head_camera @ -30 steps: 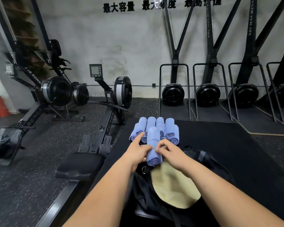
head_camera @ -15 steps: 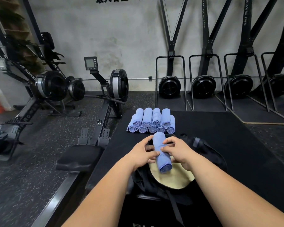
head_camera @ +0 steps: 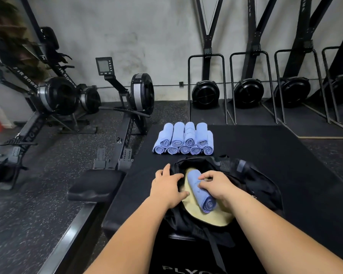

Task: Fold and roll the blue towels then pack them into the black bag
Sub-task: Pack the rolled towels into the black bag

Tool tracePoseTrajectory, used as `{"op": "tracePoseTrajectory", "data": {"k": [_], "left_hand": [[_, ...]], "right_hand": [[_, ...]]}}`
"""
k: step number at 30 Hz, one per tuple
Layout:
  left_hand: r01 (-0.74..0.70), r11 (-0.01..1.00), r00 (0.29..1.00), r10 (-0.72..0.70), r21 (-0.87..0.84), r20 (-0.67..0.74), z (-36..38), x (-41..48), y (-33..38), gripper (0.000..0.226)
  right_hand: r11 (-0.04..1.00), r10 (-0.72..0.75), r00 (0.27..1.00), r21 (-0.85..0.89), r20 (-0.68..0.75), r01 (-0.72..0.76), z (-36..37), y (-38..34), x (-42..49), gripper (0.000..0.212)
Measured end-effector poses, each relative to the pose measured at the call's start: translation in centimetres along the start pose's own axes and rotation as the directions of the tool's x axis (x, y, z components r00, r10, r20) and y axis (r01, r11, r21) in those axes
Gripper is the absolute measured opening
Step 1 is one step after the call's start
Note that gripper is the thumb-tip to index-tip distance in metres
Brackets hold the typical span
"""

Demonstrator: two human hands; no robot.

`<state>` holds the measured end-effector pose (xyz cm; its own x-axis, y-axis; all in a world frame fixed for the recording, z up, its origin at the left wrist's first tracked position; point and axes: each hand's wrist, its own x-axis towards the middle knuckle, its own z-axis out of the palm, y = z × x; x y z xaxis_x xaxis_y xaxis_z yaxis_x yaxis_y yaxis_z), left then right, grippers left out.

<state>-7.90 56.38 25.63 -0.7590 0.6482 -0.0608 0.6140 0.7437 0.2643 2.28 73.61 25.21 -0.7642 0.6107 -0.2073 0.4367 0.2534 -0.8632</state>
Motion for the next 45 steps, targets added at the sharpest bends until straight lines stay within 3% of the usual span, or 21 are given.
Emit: {"op": "tracePoseTrajectory", "data": {"k": [4,10,17,20,22,25,29,31,35,38,40,45], "left_hand": [[0.047,0.999,0.999,-0.047,-0.021,-0.005,0.3,0.9,0.2,0.071],[0.01,0.95,0.999,-0.024,-0.314,-0.041,-0.5,1.9,-0.6,0.071],[-0.176,0.862,0.98,0.11,-0.475,-0.163,-2.1,1.3,0.6,0.068],[-0.212,0.921,0.976,0.181,-0.327,-0.123,-2.6,1.2,0.5,0.061],[-0.18,0.982,0.983,0.177,-0.056,-0.047,-3.1,1.1,0.5,0.052],[-0.097,0.964,0.995,0.095,0.247,0.018,-3.8,1.2,0.7,0.049],[-0.155,0.97,0.987,0.146,0.189,0.063,-4.5,2.2,0.5,0.08],[-0.208,0.975,0.975,0.201,0.074,0.094,-5.3,2.5,0.5,0.087],[-0.26,0.962,0.956,0.269,-0.085,0.119,-6.4,3.0,0.4,0.081],[-0.219,0.968,0.962,0.235,-0.118,0.138,-6.4,3.1,-0.4,0.107],[-0.197,0.971,0.97,0.213,-0.136,0.115,-5.8,2.7,-1.1,0.107],[-0.204,0.957,0.969,0.227,-0.205,0.094,-4.1,1.4,-2.4,0.103]], "right_hand": [[0.996,-0.036,0.999,-0.087,-0.03,0.033,0.8,-0.5,1.1,0.018],[0.974,-0.09,0.995,-0.209,-0.031,0.082,2.4,-1.0,2.0,0.024],[0.992,-0.104,0.993,-0.075,-0.049,0.1,4.8,-1.0,2.2,0.023],[0.994,-0.09,0.991,-0.071,-0.099,0.083,4.8,-0.6,2.4,0.024],[0.989,-0.108,0.986,-0.11,-0.13,0.094,4.3,-0.6,2.4,0.026],[0.957,-0.178,0.973,-0.255,-0.146,0.137,3.5,-0.9,2.4,0.03],[0.917,-0.21,0.966,-0.372,-0.15,0.141,3.3,-0.9,2.2,0.03],[0.947,-0.16,0.974,-0.305,-0.162,0.104,4.2,-0.6,2.1,0.025],[0.998,0.014,0.984,0.065,-0.176,-0.002,6.4,-1.1,2.0,0.022],[0.999,-0.037,0.998,-0.008,-0.041,0.037,7.3,-0.7,1.5,0.027],[0.996,-0.063,0.998,-0.057,0.011,0.064,7.3,-0.1,0.9,0.029],[0.996,-0.003,0.996,0.086,-0.086,0.011,7.6,0.7,0.5,0.029]]}}
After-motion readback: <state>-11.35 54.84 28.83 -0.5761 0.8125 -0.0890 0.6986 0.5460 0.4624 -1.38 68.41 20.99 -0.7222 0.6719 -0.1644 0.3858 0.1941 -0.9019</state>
